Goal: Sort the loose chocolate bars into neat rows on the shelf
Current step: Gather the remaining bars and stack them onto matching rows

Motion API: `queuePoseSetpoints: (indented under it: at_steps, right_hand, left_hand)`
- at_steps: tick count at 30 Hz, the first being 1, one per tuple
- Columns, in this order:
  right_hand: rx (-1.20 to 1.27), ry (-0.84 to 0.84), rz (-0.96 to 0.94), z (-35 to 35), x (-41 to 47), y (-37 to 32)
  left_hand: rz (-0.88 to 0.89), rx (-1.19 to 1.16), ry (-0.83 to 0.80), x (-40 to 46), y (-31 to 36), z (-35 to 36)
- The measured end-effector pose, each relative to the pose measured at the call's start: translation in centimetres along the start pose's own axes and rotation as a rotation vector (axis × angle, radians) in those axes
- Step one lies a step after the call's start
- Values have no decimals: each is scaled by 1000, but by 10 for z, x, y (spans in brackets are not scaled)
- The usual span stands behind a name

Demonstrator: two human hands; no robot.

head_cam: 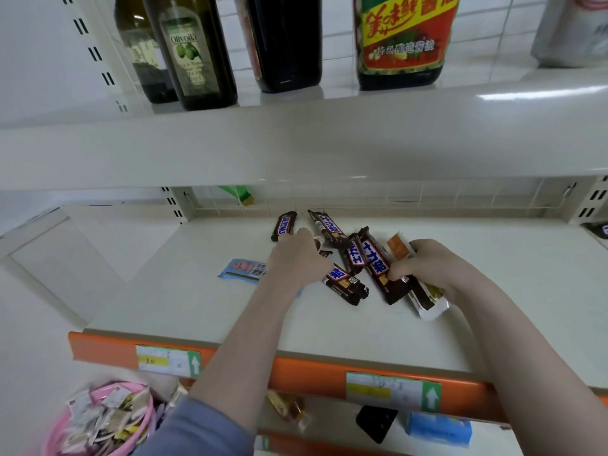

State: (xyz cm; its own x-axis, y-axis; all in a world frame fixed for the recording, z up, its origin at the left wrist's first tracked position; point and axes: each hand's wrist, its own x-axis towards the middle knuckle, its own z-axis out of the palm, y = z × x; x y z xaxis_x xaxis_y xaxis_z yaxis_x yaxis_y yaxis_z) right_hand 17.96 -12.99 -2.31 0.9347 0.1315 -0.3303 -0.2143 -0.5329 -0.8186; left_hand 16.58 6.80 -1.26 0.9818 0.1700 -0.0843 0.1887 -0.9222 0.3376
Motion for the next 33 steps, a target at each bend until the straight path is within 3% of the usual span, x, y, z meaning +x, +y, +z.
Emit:
queuePoseSetpoints:
  at_steps: [5, 9, 16, 24, 33]
  right_hand:
    - [161, 29, -24, -11, -12, 11]
    - [152, 20, -48, -13, -21, 14]
    - [201, 18, -26, -22, -38, 26]
    - [492, 140, -92, -45, -65, 56]
    - [610, 114, -196, -57, -115, 77]
  left_hand:
    - [-53, -444, -113, -19, -5, -10]
    - [-53, -415, -153, -32, 0, 5]
    - [-123, -459, 61, -48, 6, 26]
    - [-275, -1272, 115, -76, 33, 37]
    - [-205, -1374, 58, -113, 72, 51]
